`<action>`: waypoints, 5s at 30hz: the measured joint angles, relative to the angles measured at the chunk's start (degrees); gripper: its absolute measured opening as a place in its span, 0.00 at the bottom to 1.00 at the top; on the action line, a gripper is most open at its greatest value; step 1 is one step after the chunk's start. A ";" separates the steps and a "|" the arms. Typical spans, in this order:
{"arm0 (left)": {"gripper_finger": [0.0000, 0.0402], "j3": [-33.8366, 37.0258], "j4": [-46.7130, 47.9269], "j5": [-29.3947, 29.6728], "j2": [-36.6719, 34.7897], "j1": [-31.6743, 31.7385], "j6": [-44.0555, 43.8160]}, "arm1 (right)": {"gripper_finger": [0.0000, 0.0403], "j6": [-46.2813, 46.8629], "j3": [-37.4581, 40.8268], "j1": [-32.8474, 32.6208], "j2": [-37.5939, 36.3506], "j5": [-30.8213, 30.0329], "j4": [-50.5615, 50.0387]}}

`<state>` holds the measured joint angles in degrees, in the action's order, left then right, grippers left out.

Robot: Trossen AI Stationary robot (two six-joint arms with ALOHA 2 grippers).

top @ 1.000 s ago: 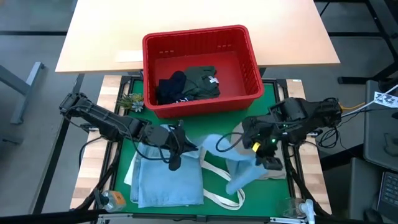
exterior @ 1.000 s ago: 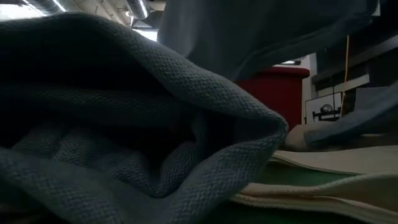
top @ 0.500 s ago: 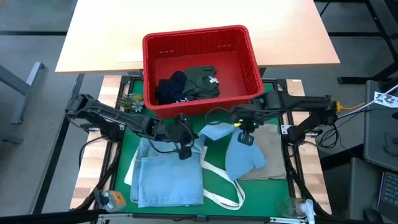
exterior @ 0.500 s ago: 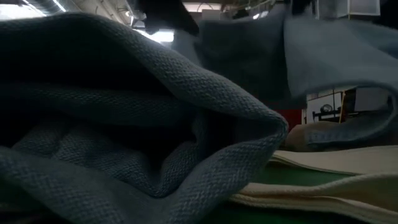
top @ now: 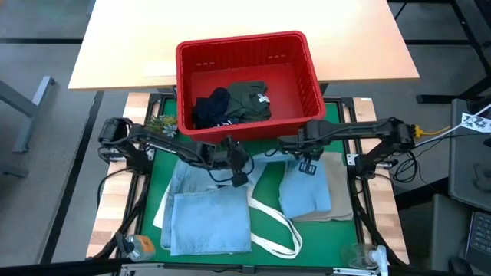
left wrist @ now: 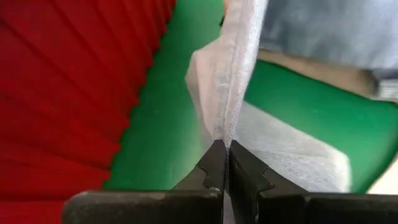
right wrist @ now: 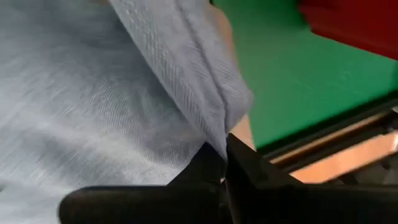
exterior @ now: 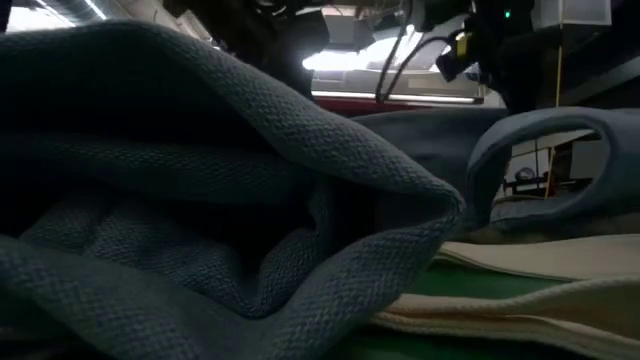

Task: Fold Laundry from Bin
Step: Fold the light blue pants

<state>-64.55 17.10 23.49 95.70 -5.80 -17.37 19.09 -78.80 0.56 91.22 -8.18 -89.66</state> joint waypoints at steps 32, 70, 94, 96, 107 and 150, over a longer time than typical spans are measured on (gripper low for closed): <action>0.01 0.07 -0.75 -0.04 -0.06 3.53 -0.04 | 0.46 0.10 -8.76 0.61 -1.60 -7.59 -0.38; 0.01 0.11 0.03 -0.16 -0.11 3.53 -0.06 | 0.46 60.33 20.54 -45.32 -22.60 13.24 23.65; 0.01 0.11 0.00 -0.20 -0.13 3.53 -0.04 | 0.46 52.91 20.52 -51.93 -10.19 2.16 26.96; 0.01 0.11 0.00 -0.20 -0.13 3.53 -0.04 | 0.43 52.57 20.52 -51.91 -9.89 2.16 27.66; 0.01 0.11 -0.06 -0.10 -0.13 3.53 -0.04 | 0.05 52.51 20.42 -51.18 -12.60 3.13 27.06; 0.30 0.04 -28.42 -7.47 -4.13 -5.46 3.12 | 0.01 30.25 -8.88 -12.29 -23.26 -4.25 0.26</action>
<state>-64.51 -11.32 16.01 91.57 -11.25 -14.24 49.33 -87.68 -11.73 67.96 -12.43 -89.41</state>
